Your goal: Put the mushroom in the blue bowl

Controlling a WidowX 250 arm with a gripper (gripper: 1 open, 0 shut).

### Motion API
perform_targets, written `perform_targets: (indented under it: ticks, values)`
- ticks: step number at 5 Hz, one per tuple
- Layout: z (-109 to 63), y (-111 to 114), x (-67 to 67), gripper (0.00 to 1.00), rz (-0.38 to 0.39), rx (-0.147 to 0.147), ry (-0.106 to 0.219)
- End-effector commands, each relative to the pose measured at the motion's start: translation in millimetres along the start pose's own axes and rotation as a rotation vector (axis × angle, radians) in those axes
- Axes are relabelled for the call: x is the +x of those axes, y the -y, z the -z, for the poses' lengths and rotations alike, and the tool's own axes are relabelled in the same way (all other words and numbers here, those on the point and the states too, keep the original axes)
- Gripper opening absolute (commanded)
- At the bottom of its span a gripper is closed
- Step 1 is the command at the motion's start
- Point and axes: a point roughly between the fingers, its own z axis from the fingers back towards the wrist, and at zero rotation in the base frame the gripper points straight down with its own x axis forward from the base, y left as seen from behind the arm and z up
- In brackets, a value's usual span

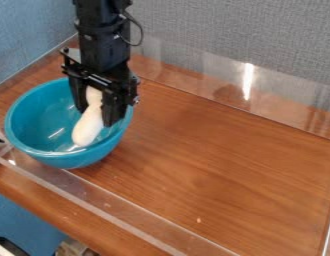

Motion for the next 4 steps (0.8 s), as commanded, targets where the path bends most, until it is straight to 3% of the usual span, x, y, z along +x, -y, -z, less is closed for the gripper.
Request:
perform_targets:
  ticks: [1, 4]
  values:
    - [-18.9, -0.6, 6.9, 0.00, -0.002, 0.029, 0.081]
    - [-17.9, -0.4, 13.2, 0.00, 0.002, 0.039, 0.102]
